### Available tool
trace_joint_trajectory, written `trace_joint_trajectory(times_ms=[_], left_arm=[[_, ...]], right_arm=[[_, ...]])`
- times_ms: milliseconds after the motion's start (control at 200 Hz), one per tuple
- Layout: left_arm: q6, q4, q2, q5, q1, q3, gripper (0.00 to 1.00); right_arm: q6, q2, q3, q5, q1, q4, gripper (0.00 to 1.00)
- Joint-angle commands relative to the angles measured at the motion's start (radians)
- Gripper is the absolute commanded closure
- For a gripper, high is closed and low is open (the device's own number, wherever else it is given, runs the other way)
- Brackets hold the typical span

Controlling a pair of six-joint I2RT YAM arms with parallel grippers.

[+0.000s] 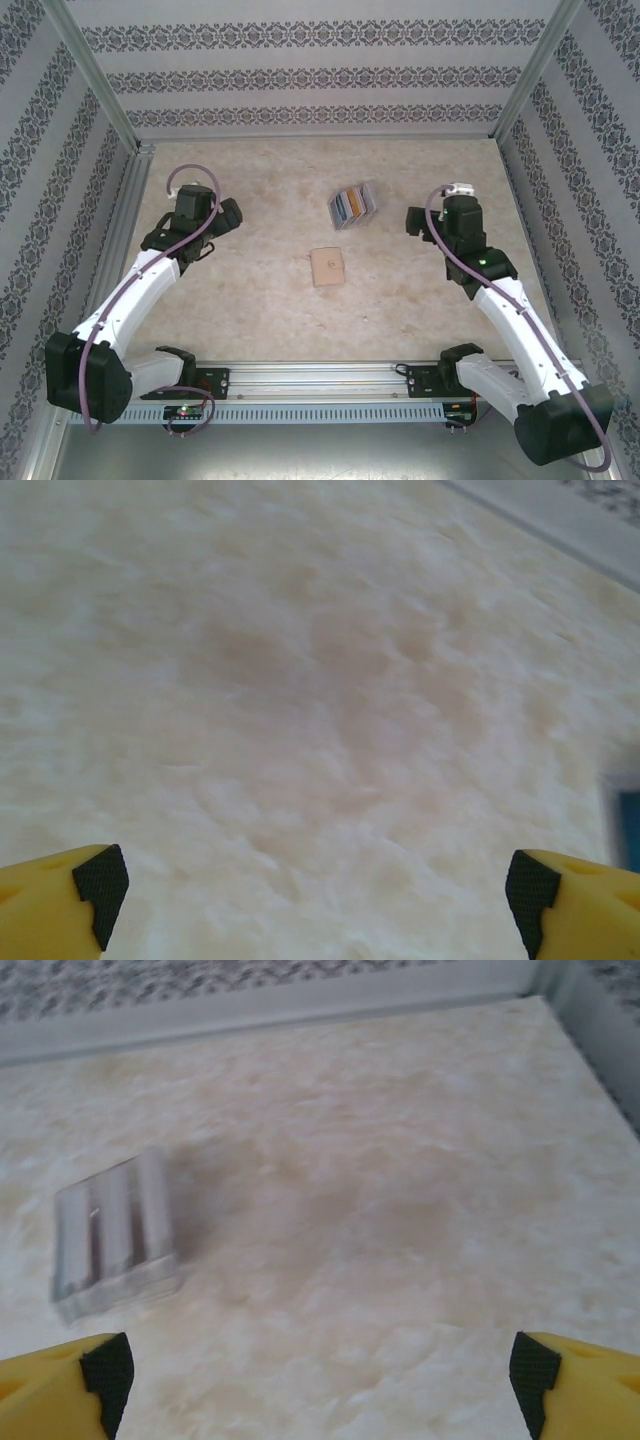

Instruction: Put the credit cards into the card holder

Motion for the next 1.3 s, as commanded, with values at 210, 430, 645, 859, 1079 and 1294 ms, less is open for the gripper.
trace_joint_trajectory(times_ms=[210, 430, 645, 859, 1079, 1294], left_arm=[[0.13, 0.166, -0.03, -0.149, 0.156, -0.16, 0.01], [0.319, 0.48, -0.017, -0.278, 0.167, -0.343, 0.01], [0.395, 0.845, 0.084, -0.122, 0.221, -0.48, 0.01], [0.495, 1.092, 0.188, 0.029, 0.238, -0.523, 0.01], [0.544, 1.175, 0.289, 0.18, 0.246, -0.504, 0.01], [0.614, 1.278, 0.38, 0.35, 0.245, -0.516, 0.0]], right_arm=[[-0.068, 0.046, -0.179, 0.175, -0.081, 0.358, 0.02], [-0.193, 0.074, -0.409, 0.097, -0.11, 0.774, 0.02], [-0.24, 0.227, -0.447, 0.028, -0.132, 0.969, 0.02], [-0.258, 0.362, -0.5, -0.069, -0.143, 1.182, 0.02], [-0.278, 0.506, -0.521, -0.151, -0.147, 1.35, 0.02], [-0.293, 0.557, -0.521, -0.18, -0.145, 1.393, 0.02]])
